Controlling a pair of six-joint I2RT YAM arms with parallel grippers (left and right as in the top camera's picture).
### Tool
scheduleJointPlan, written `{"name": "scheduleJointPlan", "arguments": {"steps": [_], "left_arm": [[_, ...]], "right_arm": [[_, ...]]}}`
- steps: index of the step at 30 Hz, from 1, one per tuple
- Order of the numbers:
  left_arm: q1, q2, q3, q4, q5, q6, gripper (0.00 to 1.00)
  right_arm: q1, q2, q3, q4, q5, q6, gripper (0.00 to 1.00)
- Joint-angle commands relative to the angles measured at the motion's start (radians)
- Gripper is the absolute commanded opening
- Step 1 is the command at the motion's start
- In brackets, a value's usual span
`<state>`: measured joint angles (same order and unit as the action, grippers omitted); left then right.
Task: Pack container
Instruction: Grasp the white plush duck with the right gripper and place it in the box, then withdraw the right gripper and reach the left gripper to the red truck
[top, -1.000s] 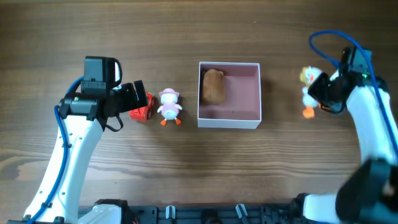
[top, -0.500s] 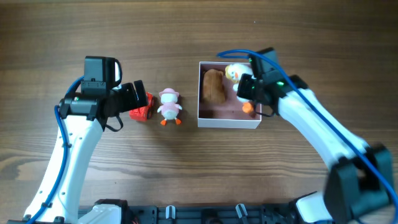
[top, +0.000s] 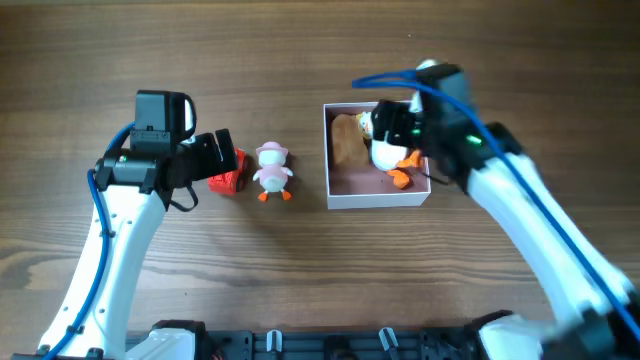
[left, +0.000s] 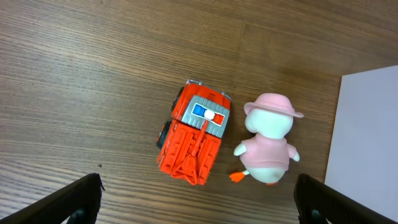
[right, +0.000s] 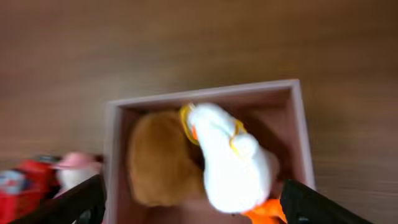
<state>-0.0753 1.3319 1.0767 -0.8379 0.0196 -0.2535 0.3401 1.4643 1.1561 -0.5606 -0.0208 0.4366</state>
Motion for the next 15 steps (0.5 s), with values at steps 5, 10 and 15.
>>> {"name": "scheduleJointPlan", "arguments": {"steps": [5, 10, 15], "left_arm": [[0.006, 0.005, 0.018, -0.001, -0.01, -0.013, 1.0], [0.006, 0.005, 0.018, 0.008, 0.14, -0.05, 1.0], [0.006, 0.007, 0.019, 0.045, 0.15, -0.006, 1.0]], "right_arm": [[-0.262, -0.274, 0.027, -0.227, 0.04, 0.037, 0.99], [-0.629, -0.188, -0.008, -0.343, -0.002, 0.067, 0.99], [-0.692, -0.058, -0.011, -0.349, -0.032, 0.065, 1.0]]}}
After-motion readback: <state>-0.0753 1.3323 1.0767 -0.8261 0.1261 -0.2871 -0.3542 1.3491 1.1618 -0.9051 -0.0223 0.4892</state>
